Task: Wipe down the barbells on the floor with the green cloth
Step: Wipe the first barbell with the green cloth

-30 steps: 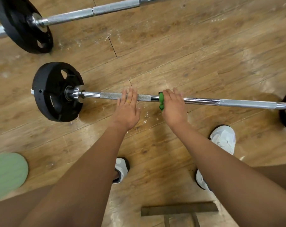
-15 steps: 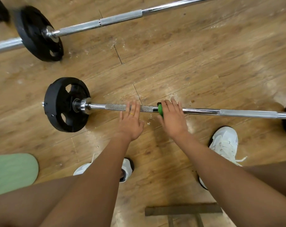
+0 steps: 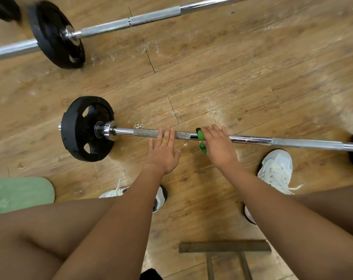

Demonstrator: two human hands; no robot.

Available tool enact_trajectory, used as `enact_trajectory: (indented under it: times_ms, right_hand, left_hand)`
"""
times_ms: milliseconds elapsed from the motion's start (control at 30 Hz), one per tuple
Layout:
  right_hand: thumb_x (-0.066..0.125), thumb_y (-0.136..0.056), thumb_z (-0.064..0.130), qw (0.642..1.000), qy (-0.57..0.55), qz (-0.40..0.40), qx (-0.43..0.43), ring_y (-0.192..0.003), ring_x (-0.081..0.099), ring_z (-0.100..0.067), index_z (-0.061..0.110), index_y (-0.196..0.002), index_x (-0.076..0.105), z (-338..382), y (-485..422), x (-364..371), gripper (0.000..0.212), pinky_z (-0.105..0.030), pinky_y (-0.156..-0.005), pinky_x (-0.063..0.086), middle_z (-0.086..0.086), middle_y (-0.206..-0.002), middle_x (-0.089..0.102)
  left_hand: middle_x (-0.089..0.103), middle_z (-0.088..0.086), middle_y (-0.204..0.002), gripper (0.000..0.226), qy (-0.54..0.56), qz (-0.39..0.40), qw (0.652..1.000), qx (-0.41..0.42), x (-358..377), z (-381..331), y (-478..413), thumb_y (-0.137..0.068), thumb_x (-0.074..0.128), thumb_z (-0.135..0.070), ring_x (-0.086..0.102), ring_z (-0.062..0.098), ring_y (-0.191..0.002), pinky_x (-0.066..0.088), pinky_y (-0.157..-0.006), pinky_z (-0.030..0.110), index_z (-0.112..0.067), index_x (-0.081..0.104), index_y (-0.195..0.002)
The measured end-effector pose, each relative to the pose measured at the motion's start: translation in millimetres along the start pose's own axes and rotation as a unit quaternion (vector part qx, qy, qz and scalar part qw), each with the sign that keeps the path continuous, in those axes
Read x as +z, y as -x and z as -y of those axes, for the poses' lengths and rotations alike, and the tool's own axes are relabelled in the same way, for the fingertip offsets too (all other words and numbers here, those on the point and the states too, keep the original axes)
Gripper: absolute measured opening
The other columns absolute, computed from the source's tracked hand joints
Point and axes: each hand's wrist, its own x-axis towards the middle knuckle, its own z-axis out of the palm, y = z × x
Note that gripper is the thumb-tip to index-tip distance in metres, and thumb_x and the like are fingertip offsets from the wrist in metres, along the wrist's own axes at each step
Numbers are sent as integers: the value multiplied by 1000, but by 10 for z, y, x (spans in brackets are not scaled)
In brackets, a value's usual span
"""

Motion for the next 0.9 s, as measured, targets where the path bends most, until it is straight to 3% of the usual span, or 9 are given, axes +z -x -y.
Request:
enact_trajectory:
  times_ms: [133,267,567,800,900]
  right_hand:
    - [44,-105,23,998,-11,-23,55,-152,19,-25,14,-151,36,-176,239,-45,47,-42,-126,2,-5,-154,41]
    - [43,-105,24,998,-4,-8,55,-153,16,-24,15,-154,33,-142,289,-38,50,-41,-125,1,-4,-156,39]
    - [44,-105,19,995,8,-12,101,-154,8,-27,12,-154,29,-542,635,-144,52,-44,-125,0,-6,-160,32]
    - [35,-107,22,998,15,10,67,-155,3,-25,13,-158,22,-527,637,-120,53,-41,-125,-2,-5,-164,24]
    - [34,-107,23,992,3,-12,125,-155,3,-25,11,-156,24,-644,682,-177,51,-41,-125,-2,-6,-163,26]
  left_hand:
    - [-15,8,-168,66,-18,-11,999,-25,-27,-217,92,-109,20,-38,-15,23,-155,-6,-125,48,-9,-10,-160]
    - [-9,7,-169,62,-39,-49,997,50,-32,-539,70,-110,20,-34,-10,20,-156,-5,-125,46,-8,-4,-161]
    - [-26,6,-165,69,-57,28,995,79,196,-744,163,-109,22,-35,-23,22,-152,-6,-126,45,-10,-21,-157]
    - [-31,7,-163,73,-61,19,995,72,321,-735,101,-108,24,-39,-27,23,-151,-6,-126,45,-9,-22,-156]
    - [-31,6,-162,76,-44,-12,996,80,400,-702,97,-107,25,-44,-27,22,-151,-8,-126,45,-10,-22,-157]
